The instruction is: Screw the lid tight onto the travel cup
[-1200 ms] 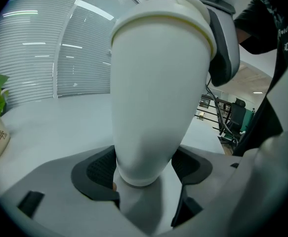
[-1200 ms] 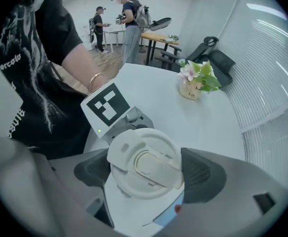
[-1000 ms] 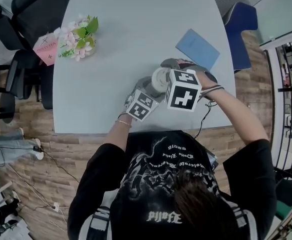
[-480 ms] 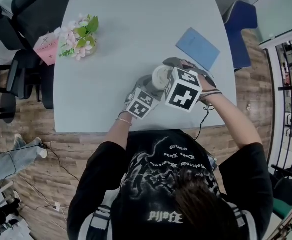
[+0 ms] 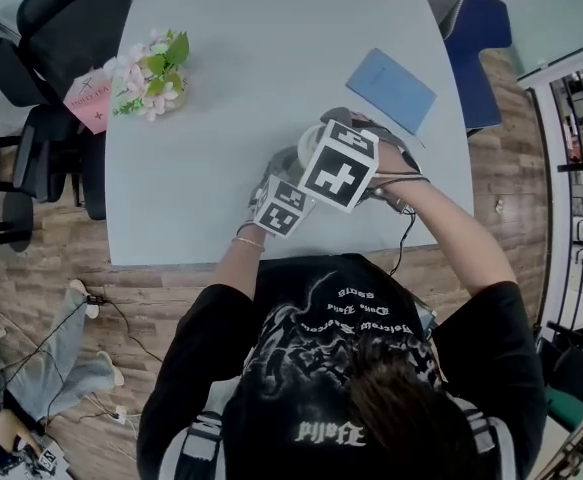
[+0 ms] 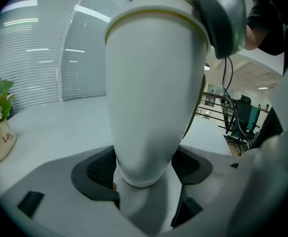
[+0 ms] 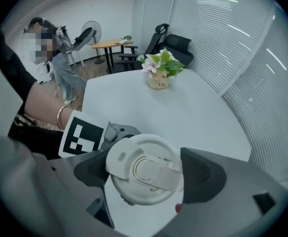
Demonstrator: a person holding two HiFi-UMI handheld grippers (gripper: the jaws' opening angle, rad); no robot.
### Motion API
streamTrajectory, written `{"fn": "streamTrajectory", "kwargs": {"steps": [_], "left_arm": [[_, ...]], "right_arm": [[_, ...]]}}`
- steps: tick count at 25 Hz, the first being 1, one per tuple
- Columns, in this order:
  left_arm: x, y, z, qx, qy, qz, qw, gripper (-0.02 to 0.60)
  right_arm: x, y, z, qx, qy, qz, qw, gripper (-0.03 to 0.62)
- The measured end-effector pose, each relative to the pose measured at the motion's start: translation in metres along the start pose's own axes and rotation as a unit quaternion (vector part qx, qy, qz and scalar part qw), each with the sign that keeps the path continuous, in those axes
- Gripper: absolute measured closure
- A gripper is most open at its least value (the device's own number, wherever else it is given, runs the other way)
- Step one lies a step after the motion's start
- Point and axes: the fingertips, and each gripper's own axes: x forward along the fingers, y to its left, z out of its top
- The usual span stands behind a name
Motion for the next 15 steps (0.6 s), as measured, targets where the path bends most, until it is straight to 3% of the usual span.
{"fn": "streamTrajectory", "kwargs": {"steps": [4, 7, 12, 15], "left_arm": [[0.001, 0.004, -0.002, -0.006, 0.003, 0.007, 1.0000, 0.210], [0.000, 0.006, -0.002, -0.021, -0.003, 0.003, 0.9998, 0.210], [0.000, 0.002, -0.001, -0.006, -0.002, 0.000, 1.0000, 0.210], [0.003, 0.001, -0.003, 0.013, 0.006, -0.001, 0.9999, 0.210]], "right_arm": [[0.003, -0.006, 0.010, 0.075, -0.016, -0.018, 0.997, 0.160], [0.000, -0.011, 0.023, 0.105, -0.055, -0.013, 0.993, 0.168], [-0.004, 0.001, 0.016, 0.145, -0.092, 0.050, 0.984, 0.166], [-0.019, -0.014, 0.008, 0.193, -0.156, 0.062, 0.967, 0.131]]}}
